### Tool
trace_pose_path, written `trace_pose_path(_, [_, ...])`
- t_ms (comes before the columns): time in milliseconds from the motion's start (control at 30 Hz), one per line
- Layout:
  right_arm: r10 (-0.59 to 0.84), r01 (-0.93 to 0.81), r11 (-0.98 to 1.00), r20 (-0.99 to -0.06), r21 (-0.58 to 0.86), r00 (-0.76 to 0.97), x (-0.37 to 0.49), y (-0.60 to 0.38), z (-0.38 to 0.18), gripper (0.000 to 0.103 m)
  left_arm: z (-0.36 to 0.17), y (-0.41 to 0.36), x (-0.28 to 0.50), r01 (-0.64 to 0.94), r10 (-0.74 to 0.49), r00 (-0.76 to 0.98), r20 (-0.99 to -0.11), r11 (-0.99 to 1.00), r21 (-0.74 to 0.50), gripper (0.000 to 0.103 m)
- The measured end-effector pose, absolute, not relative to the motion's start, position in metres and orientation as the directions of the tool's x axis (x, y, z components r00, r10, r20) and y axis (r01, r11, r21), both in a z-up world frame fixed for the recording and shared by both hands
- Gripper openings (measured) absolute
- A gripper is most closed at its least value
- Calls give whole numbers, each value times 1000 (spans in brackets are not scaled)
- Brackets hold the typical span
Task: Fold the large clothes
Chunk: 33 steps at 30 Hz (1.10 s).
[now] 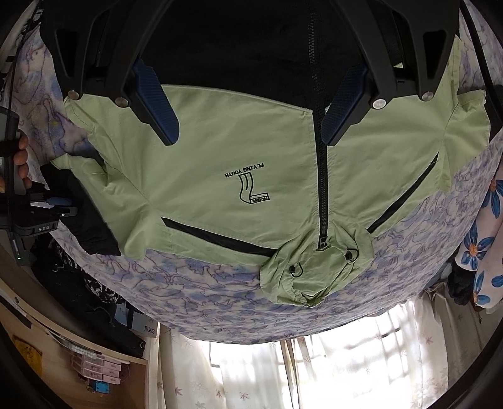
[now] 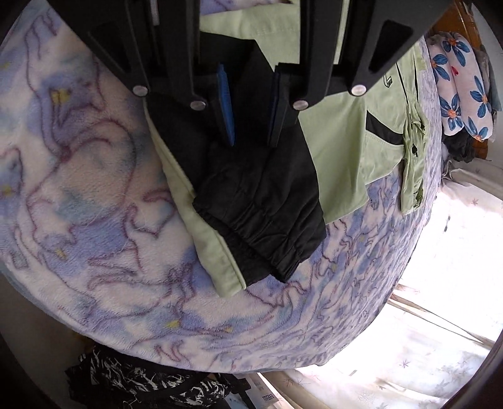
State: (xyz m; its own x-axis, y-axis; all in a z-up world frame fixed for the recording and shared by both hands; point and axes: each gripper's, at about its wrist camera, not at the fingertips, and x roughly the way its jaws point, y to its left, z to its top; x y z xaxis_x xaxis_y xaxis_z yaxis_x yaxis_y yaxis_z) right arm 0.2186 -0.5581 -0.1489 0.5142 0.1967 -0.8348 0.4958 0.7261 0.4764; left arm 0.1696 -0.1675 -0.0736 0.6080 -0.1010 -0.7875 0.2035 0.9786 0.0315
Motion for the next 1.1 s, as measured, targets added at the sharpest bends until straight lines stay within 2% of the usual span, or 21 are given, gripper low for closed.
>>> trace_pose_path(333, [217,498,710,-828,497,517,214,-573,-156,27,-86,-164,170,200,-116,585,-803,980,5,91])
trace_pose_path(500, [183,481,737,-825,476,535,231,-560,-160,27,-88,-165,169,205,-108,584,-804,979,17,91])
trace_pose_path(533, [168,467,748,-815,471,554,230,-556,-156,24,-88,-164,170,200,-105,584,-805,980,17,91])
trace_pose_path(567, [150,439,769,-799,464,582,230,-548,-147,12,-87,-162,170,196,-105,584,-805,980,15,91])
trace_pose_path(600, [138,388,805,-776,450,615,229,-535,-133,5,-86,-160,171,192,-105,584,-805,981,11,91])
trace_pose_path(667, [179,252,858,-721,448,669,226,-505,-105,3,-84,-155,174,176,-102,590,-801,984,4,91])
trace_pose_path(733, [244,103,898,-680,427,692,223,-465,-79,2,-81,-148,177,156,-105,593,-798,988,-14,91])
trace_pose_path(867, [341,-176,937,-676,302,653,211,-369,-58,2,-77,-131,186,104,-128,589,-798,991,-83,91])
trace_pose_path(933, [365,-269,930,-708,250,605,205,-330,-67,2,-77,-123,190,89,-143,581,-801,990,-112,91])
trace_pose_path(1033, [318,-349,927,-782,138,537,197,-286,-91,4,-83,-117,195,95,-171,559,-812,985,-142,91])
trace_pose_path(1100, [301,-378,919,-820,113,486,193,-273,-105,15,-90,-114,199,105,-205,524,-827,979,-177,91])
